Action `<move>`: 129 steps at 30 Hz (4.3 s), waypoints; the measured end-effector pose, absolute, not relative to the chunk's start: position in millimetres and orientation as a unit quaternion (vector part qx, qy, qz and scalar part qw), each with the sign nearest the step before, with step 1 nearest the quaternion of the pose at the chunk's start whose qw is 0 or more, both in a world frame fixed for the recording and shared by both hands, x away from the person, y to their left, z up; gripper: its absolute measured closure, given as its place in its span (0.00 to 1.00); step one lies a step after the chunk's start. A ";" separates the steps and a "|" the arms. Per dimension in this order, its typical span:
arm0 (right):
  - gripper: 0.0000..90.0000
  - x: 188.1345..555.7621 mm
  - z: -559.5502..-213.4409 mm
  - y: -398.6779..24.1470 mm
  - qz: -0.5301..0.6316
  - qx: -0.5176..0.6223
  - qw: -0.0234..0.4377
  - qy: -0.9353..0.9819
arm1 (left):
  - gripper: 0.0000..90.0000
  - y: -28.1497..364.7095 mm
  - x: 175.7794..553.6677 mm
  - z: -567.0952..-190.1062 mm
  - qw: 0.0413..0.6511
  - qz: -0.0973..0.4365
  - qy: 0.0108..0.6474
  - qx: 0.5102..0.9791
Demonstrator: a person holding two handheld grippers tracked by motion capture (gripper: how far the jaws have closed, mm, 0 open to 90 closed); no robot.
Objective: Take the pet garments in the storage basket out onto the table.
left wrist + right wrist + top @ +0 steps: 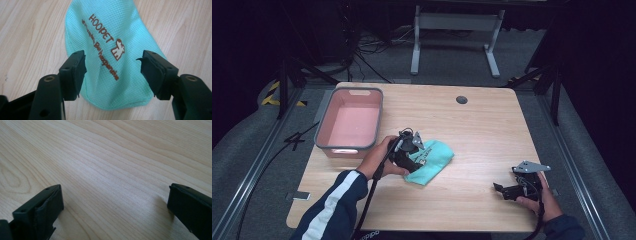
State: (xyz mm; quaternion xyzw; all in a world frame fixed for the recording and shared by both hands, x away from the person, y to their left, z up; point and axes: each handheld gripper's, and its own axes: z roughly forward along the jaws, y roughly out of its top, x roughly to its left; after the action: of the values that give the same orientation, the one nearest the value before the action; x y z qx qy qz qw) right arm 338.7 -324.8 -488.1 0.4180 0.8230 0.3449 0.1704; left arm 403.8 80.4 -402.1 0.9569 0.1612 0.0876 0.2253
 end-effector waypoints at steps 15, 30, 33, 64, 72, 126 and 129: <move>0.01 338.7 -488.1 -324.8 0.345 0.418 0.170 0.823 | 0.36 111.0 389.0 -408.6 0.228 0.087 0.166 0.955; 0.01 338.7 -488.1 -324.8 0.345 0.418 0.170 0.823 | 0.33 145.2 373.8 -419.4 0.223 0.099 0.175 0.954; 0.01 338.7 -488.1 -324.8 0.345 0.418 0.170 0.823 | 0.32 151.0 371.2 -420.8 0.225 0.096 0.173 0.954; 0.01 338.5 -488.1 -324.7 0.345 0.419 0.171 0.822 | 0.23 228.7 337.8 -446.2 0.218 0.142 0.197 0.945; 0.01 338.6 -488.1 -324.7 0.345 0.419 0.171 0.823 | 0.22 253.3 332.2 -454.6 0.248 0.145 0.221 0.932; 0.01 338.1 -488.1 -324.5 0.344 0.422 0.171 0.821 | 0.15 301.2 326.8 -482.6 0.353 0.113 0.304 0.878; 0.01 338.1 -488.1 -324.5 0.344 0.422 0.171 0.821 | 0.15 301.2 326.8 -482.6 0.353 0.113 0.304 0.878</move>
State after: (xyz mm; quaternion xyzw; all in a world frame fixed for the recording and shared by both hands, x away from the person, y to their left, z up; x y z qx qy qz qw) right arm 338.1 -324.5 -488.1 0.4217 0.8212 0.3442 0.1712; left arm 326.8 301.2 -482.6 0.8776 0.3042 0.1133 0.3529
